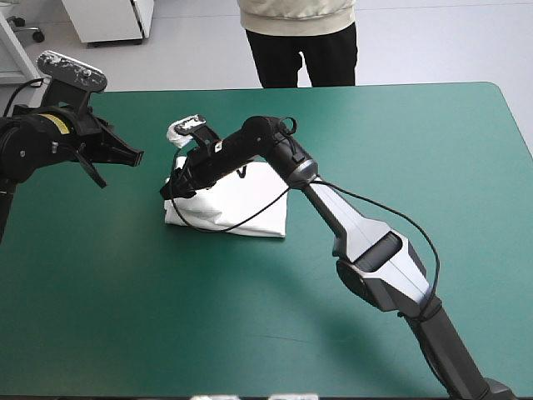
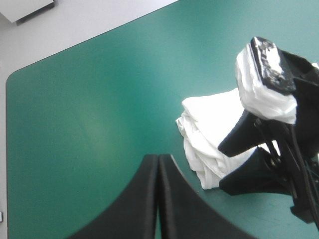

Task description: Fold the cloth

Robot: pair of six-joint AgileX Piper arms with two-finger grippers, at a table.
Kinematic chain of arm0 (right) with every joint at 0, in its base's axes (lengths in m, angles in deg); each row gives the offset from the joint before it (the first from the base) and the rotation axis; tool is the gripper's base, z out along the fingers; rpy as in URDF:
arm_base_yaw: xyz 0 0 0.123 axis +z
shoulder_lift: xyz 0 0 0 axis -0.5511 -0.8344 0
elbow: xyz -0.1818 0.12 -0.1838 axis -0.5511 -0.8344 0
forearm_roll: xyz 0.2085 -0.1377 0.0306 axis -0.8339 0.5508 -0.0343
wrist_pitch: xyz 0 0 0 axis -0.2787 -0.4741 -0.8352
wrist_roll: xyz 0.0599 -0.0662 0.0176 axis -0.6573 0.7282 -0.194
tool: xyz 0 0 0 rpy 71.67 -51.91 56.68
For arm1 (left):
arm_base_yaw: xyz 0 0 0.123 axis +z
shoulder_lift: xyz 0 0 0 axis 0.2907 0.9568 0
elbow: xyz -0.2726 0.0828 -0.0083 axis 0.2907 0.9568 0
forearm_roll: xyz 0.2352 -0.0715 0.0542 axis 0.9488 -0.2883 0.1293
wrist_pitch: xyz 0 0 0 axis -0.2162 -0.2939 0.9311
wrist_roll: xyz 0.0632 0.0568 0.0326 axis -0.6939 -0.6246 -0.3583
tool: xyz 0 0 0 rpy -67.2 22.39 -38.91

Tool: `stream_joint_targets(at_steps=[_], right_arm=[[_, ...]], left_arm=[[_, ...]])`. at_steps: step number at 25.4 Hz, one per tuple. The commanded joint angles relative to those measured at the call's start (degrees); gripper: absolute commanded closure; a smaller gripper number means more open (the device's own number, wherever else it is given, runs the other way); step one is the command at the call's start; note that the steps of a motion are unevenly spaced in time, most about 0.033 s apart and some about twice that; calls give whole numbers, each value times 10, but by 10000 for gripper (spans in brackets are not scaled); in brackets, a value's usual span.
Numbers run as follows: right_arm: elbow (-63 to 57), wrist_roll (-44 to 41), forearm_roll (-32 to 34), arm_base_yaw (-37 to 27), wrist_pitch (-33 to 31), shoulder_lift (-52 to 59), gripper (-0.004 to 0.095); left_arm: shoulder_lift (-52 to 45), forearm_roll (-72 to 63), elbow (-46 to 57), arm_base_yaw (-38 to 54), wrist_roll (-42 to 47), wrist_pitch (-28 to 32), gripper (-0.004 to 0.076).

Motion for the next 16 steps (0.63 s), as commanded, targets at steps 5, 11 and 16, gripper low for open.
stream_joint_targets(at_steps=[5,11,16], right_arm=[[17,-115,136,-24,-64,66,438],[-17,-138,209,-48,-64,147,476],[-177,-117,214,-84,-60,245,481]], left_arm=[[-13,5,-17,1,7,30,733],[-13,5,-17,1,7,30,733],[-10,3,-17,1,8,33,733]])
